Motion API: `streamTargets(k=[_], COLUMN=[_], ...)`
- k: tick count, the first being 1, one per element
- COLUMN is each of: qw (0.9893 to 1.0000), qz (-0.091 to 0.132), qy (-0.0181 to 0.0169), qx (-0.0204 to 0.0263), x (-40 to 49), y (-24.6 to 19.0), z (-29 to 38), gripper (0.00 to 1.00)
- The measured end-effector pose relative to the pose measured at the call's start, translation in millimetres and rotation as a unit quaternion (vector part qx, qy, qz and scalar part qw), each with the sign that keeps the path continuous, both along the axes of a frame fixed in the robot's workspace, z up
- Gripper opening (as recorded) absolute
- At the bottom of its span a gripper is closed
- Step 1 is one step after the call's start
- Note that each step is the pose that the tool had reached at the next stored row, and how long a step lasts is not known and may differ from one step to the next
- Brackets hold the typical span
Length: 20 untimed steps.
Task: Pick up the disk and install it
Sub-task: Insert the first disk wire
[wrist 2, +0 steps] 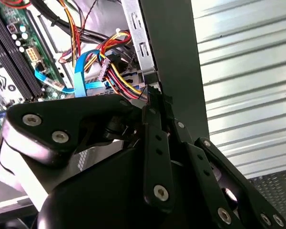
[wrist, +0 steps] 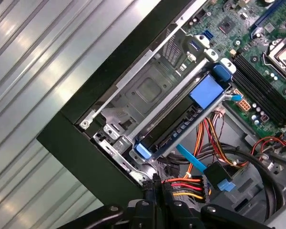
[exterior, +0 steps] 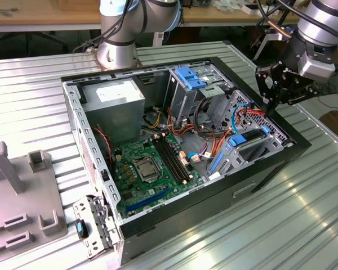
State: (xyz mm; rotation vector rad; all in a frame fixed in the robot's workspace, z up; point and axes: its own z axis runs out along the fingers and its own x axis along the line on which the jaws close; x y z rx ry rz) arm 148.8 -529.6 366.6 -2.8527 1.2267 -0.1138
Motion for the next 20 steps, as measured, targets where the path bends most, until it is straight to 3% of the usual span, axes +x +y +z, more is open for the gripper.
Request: streamTargets(k=[2, 3, 7, 12, 15, 17, 20], qw=[0.9999, 0.9995, 0.9984, 0.9962, 0.9936, 0.9925, 0.9895], qz=[-0.017, -0.031, -0.055, -0.085, -0.108, -0.118, -0.141], qy=[0.0004, 0.0021, 0.0085, 0.0206, 0.0317, 0.0331, 0.033], qx=[-0.0001, -0.0001, 0.0002, 0.0012, 0.0022, 0.0027, 0.0033], x=[-0.1, 0.0, 0.0, 0.0, -0.1, -0.2, -0.1], y=[-0.1, 0.0, 0.0, 0.0, 0.0, 0.0, 0.0], z=[0.0, 0.0, 0.1, 0.0, 0.1, -0.1, -1.3], gripper=[0.17, 0.17, 0.17, 0.17, 0.17, 0.17, 0.17])
